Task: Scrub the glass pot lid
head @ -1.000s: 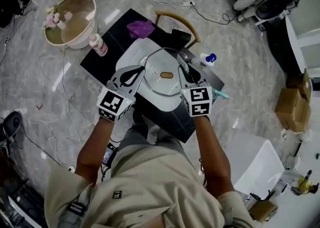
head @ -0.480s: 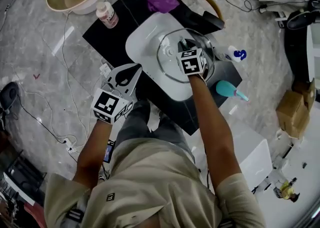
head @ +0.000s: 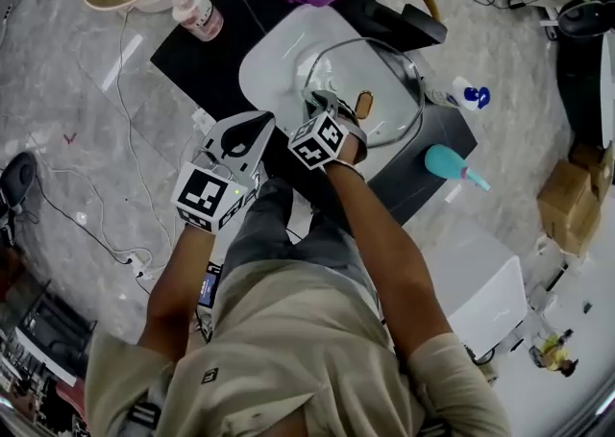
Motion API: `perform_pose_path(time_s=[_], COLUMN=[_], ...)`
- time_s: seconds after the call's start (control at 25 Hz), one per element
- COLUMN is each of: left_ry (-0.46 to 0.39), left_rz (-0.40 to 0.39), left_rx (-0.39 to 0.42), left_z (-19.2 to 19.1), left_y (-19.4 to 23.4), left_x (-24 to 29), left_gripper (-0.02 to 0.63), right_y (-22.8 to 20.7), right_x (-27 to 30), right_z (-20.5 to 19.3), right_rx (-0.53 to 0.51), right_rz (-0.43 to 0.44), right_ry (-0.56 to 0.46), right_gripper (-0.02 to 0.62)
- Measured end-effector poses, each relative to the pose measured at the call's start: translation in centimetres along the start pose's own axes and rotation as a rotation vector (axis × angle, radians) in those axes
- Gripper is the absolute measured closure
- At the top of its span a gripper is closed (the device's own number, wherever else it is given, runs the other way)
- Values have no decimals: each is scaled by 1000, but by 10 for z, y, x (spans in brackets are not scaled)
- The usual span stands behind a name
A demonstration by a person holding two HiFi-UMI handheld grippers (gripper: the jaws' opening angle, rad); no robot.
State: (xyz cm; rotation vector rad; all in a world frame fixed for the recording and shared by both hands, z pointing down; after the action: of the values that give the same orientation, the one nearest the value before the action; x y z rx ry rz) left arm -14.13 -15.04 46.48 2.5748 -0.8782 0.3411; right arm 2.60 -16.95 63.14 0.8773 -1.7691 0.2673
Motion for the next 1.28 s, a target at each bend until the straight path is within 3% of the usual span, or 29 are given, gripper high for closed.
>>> perform_pose_path(time_s=[0.24,0.44,0.68,0.84,1.0,1.12,1.28], left_ry=[9,4,-17,-20,-29,-32,-29], left_rz=[-25,-46,-49,-33,-7,20,51], left_rx=[8,9,3,-5,-12,-23,-41], left_z=[2,5,13,15,15,12,3], left_y=[-3,-8,-9,-2,6,14,21], left_x=[16,29,34,29,18,8,-5], left_gripper=[592,592,592,592,592,592,592], right_y=[5,-33,-96,-140,-167,-163,-124], right_x=[-24,-61,-91,-89,-70,-45,-10], right_z=[-65,-108,-134,-109,-57,-13,29], right_rx=[177,305,351,368,314,238,77], right_rz=[1,-49,-143,-199,-217,-163,-66], right_ry=[5,18,28,-15,-50,-63,-22], right_gripper=[503,502,500,499,500,502,502])
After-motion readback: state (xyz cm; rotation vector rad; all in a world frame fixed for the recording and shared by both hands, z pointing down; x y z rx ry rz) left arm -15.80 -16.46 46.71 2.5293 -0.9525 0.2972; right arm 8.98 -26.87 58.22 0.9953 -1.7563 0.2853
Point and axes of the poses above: the fingertips, and each gripper's own axes: x forward along the fingers, y to its left, z out of its top, the point moved 9 cm from there along -x, backward along the fingers
